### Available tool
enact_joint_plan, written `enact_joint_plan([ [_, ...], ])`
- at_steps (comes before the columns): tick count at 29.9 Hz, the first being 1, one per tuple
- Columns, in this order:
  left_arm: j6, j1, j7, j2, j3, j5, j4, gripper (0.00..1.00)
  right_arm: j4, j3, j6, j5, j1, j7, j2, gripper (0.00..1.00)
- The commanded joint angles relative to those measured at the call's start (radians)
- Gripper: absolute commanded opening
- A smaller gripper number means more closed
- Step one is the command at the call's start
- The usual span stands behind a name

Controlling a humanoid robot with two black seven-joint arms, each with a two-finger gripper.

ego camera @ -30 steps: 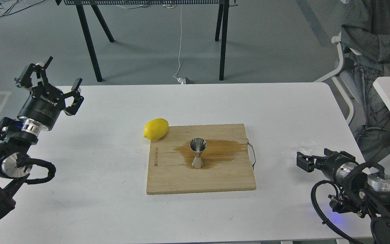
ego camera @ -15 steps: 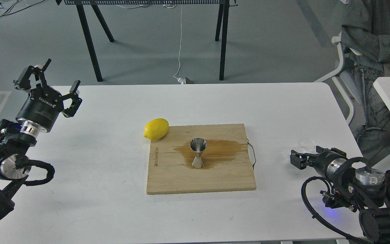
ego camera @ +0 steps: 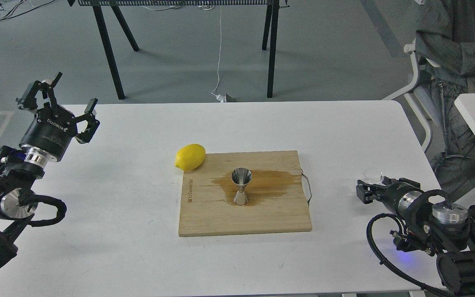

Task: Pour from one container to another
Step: 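Lower the right gripper to the small clear glass and grasp it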

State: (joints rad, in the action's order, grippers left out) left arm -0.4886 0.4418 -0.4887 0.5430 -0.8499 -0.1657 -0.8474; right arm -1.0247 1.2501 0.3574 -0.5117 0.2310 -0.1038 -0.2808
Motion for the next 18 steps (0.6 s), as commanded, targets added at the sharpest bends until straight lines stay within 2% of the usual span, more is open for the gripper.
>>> enact_joint_plan([
  [1, 0.000, 0.000, 0.000, 0.000, 0.000, 0.000, 0.001, 0.92, 0.000, 0.002, 0.000, 0.002, 0.001, -0.001, 0.000, 0.62],
  [9, 0.000, -0.002, 0.000, 0.000, 0.000, 0.000, 0.001, 0.92, -0.002, 0.000, -0.005, 0.004, 0.001, -0.001, 0.000, 0.50],
  [15, 0.000, -0.002, 0.000, 0.000, 0.000, 0.000, 0.011, 0.92, -0.002, 0.000, -0.006, 0.028, -0.001, -0.002, 0.011, 0.36],
  [18, 0.000, -0.002, 0.000, -0.002, 0.002, 0.000, 0.013, 0.92, -0.002, 0.000, -0.005, 0.028, -0.001, -0.002, 0.012, 0.33],
])
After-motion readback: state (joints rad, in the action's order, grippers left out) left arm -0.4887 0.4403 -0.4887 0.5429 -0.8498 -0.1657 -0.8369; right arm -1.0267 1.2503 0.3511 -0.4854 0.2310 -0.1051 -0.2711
